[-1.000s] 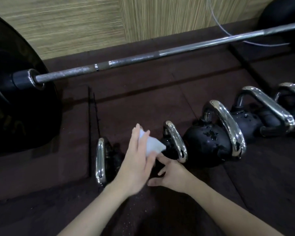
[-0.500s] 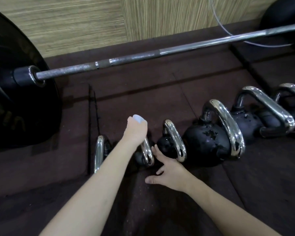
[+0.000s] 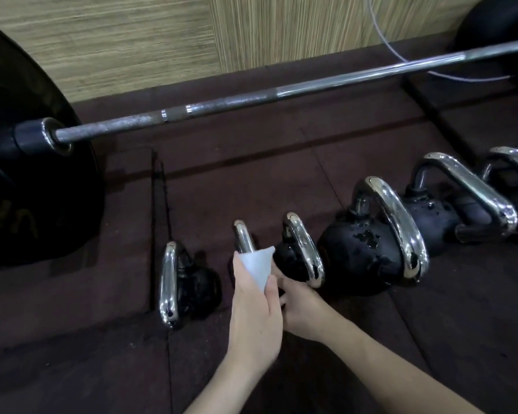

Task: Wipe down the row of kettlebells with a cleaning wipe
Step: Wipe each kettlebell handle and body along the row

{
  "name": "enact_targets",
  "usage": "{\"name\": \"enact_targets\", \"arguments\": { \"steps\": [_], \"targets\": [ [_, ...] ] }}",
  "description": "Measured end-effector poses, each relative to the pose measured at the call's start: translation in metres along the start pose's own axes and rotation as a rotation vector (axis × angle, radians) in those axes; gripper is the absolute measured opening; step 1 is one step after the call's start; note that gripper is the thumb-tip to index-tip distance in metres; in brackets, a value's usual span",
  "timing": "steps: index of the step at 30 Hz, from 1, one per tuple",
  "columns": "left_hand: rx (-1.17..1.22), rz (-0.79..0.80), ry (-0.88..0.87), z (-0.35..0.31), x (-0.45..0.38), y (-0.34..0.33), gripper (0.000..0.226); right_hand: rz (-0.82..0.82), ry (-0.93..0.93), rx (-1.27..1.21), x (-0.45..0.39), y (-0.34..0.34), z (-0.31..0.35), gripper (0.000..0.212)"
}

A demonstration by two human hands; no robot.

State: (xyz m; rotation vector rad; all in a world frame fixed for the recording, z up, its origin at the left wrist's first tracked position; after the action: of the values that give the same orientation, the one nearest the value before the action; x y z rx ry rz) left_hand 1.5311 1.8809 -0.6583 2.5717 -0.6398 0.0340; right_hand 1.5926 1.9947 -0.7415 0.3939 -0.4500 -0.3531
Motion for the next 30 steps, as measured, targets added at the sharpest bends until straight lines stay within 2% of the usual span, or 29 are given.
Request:
{"name": "enact_targets", "arguments": {
  "steps": [4,7,11,15,18,21,23,25,27,30],
  "targets": [
    [-0.021,-0.022,0.013,0.023,0.005,-0.006,0.066,-0.048,0.035,0.051,-0.001,0.001,-0.001,0.089],
    [-0.038,-0.047,-0.007,0.028,0.004,-0.01,0.068,-0.023,0.025,0.03,-0.001,0.002,-0.004,0.103],
    [-0.008,-0.073,0.012,0.019,0.001,-0.011,0.066,-0.014,0.017,0.047,0.0,0.002,-0.003,0.11],
    [0.005,-0.091,-0.088,-0.007,-0.021,-0.002,0.064,-0.026,0.003,0.05,0.001,0.001,0.002,0.102],
    [-0.266,0.007,-0.119,-0.023,-0.069,-0.001,0.066,-0.007,-0.034,0.026,0.003,0.002,0.001,0.129],
    [-0.464,0.126,0.05,-0.037,-0.134,0.006,0.047,0.026,-0.067,0.055,0.01,0.008,0.009,0.128],
    [-0.478,0.234,0.138,-0.04,-0.159,0.013,0.043,0.033,-0.058,0.067,0.011,0.012,0.015,0.126],
    [-0.436,0.281,0.142,-0.037,-0.162,0.014,0.044,0.039,-0.064,0.071,0.012,0.013,0.016,0.126],
    [-0.423,0.237,-0.005,-0.033,-0.142,0.014,0.046,0.026,-0.069,0.076,0.011,0.012,0.017,0.126],
    [-0.593,0.191,-0.443,-0.015,-0.076,0.015,0.054,-0.003,-0.035,0.077,0.007,0.01,0.014,0.126]
  ]
}}
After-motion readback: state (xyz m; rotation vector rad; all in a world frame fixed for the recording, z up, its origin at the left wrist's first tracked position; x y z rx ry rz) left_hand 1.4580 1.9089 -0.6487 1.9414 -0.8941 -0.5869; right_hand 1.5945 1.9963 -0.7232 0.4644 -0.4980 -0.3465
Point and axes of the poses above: each hand's wrist, its own x-axis away from the middle knuckle, its own y-axis out of the back of the hand, z = x × y, the point moved 1 cm from there along -x, towards the middle knuckle, and after that the axes turned 10 degrees about -z, right-handed, at the moved point
